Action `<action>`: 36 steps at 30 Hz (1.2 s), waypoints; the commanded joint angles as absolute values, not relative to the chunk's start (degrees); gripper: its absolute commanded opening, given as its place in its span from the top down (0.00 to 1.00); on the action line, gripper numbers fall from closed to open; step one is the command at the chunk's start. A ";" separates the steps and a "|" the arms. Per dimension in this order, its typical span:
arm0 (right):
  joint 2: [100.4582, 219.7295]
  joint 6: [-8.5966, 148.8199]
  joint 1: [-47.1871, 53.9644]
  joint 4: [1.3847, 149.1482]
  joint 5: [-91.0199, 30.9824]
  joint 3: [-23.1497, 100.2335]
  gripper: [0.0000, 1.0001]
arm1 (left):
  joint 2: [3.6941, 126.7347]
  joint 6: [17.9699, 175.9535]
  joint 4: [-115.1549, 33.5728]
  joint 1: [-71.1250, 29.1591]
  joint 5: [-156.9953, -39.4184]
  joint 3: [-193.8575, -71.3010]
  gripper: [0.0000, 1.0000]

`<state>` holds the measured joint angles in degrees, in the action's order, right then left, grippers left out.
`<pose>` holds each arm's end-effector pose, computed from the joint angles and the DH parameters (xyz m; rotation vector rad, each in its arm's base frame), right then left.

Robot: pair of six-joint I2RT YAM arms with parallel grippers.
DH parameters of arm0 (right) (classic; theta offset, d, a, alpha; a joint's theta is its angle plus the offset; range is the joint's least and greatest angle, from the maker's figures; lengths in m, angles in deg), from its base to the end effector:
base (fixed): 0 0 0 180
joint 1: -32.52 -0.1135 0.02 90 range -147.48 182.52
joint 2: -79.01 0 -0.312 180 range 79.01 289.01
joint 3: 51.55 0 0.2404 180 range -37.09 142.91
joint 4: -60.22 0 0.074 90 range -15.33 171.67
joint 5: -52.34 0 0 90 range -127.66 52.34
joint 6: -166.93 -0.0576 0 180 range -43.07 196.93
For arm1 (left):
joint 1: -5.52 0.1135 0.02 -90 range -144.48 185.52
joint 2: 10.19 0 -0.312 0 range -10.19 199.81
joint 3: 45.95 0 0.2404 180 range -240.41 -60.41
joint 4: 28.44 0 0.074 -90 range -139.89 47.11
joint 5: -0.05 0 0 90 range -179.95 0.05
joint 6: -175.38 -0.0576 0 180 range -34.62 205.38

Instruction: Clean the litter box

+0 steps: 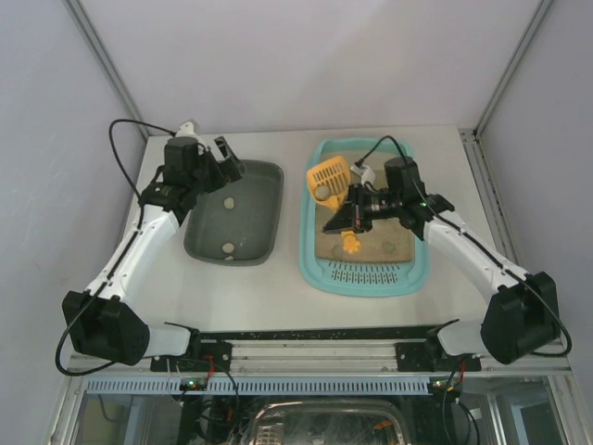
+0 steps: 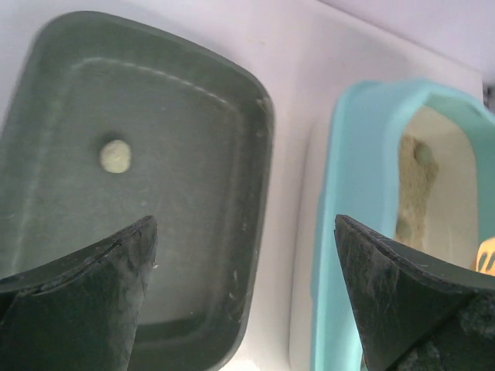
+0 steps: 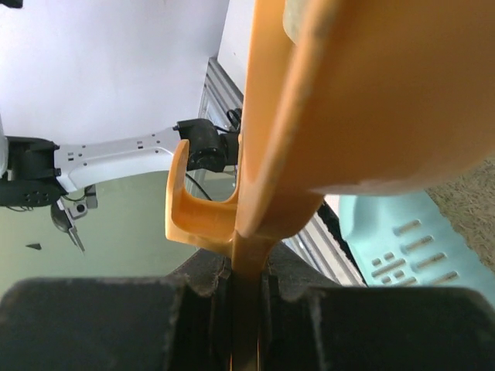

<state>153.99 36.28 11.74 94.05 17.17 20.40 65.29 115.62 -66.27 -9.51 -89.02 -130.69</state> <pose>0.2310 0.1380 0.3378 -0.1913 2.3741 1.6170 0.2848 -0.0755 0.3913 -0.2884 2.0830 -0.4651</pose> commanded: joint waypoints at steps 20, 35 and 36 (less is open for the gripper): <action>202.21 67.91 -24.84 142.47 -49.03 90.92 1.00 | 59.80 124.68 -59.29 14.11 -94.69 -130.01 0.00; 205.35 72.12 -29.23 140.64 -66.06 88.00 1.00 | 57.86 122.67 -51.89 14.41 -96.07 -126.80 0.00; 205.59 72.74 -29.72 140.40 -66.08 87.67 1.00 | 57.72 122.66 -51.16 14.40 -96.57 -126.54 0.00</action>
<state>206.97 69.44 -28.69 142.37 -62.59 88.79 59.74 123.38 -56.28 14.23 -95.22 -128.07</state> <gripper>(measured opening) 0.086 0.996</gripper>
